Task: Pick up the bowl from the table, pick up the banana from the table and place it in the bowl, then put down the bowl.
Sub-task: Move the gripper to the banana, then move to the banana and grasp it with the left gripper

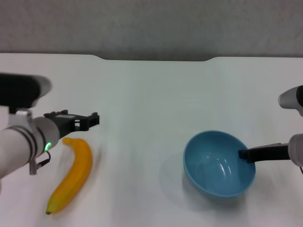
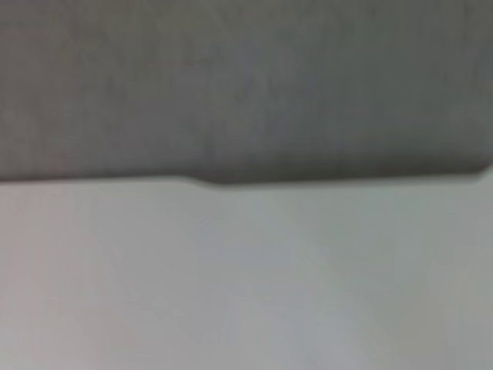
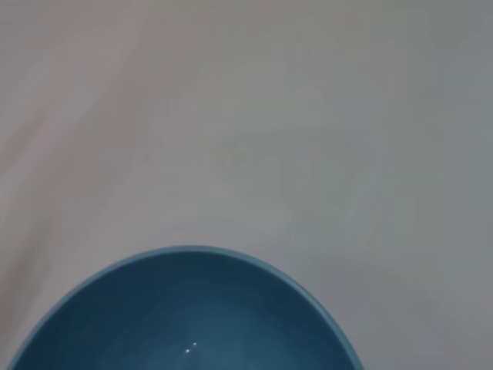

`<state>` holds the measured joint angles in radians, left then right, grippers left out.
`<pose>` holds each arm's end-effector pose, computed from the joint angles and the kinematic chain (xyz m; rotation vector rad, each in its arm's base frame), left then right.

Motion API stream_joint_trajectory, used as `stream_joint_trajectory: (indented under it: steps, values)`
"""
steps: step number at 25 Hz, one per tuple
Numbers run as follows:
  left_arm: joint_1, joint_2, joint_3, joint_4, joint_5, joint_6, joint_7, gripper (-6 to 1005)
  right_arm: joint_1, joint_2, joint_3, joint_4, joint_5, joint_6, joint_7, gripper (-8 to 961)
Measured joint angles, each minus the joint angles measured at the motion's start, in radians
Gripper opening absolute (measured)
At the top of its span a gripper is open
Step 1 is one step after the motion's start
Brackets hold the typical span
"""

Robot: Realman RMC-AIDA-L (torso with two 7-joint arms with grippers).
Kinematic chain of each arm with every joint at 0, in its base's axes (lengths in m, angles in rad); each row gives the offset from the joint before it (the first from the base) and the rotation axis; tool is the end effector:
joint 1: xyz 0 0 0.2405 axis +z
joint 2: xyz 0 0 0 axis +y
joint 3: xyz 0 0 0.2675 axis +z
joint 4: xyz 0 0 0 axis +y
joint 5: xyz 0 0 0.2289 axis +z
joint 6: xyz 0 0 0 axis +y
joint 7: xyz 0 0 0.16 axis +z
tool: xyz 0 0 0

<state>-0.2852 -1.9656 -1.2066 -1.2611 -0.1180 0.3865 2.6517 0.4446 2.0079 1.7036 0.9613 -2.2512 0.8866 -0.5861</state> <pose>-0.2531 0.4035 -0.0467 -1.8813 -1.0327 -0.2326 0.2987 0.4045 -0.0392 -2.2177 1.2753 0.0065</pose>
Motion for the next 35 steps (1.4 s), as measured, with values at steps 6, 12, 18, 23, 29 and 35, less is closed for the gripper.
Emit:
stream_joint_trajectory:
  steps: [6,12,18,23,29,35]
  values:
    - [-0.058,-0.051,-0.052,-0.095,-0.001,0.345,0.166,841,0.0,0.0,0.006,0.002,0.003,0.0,0.0,32]
    - [-0.16,-0.064,-0.075,-0.131,-0.011,0.658,0.189,838,-0.002,0.0,0.009,0.002,0.004,-0.003,0.0,32]
    - [-0.18,-0.067,-0.074,-0.096,-0.055,0.679,0.19,836,0.005,0.001,0.009,0.002,0.005,-0.013,0.004,31]
    - [-0.203,-0.063,-0.079,-0.022,-0.132,0.652,0.19,834,0.008,0.002,0.009,0.04,0.006,-0.016,0.009,31]
    - [-0.223,-0.067,-0.079,0.054,-0.133,0.624,0.191,832,0.011,0.003,0.003,0.05,0.006,-0.023,0.012,31]
    - [-0.216,-0.066,-0.082,0.07,-0.129,0.594,0.191,830,0.009,0.003,0.001,0.052,0.006,-0.025,0.012,31]
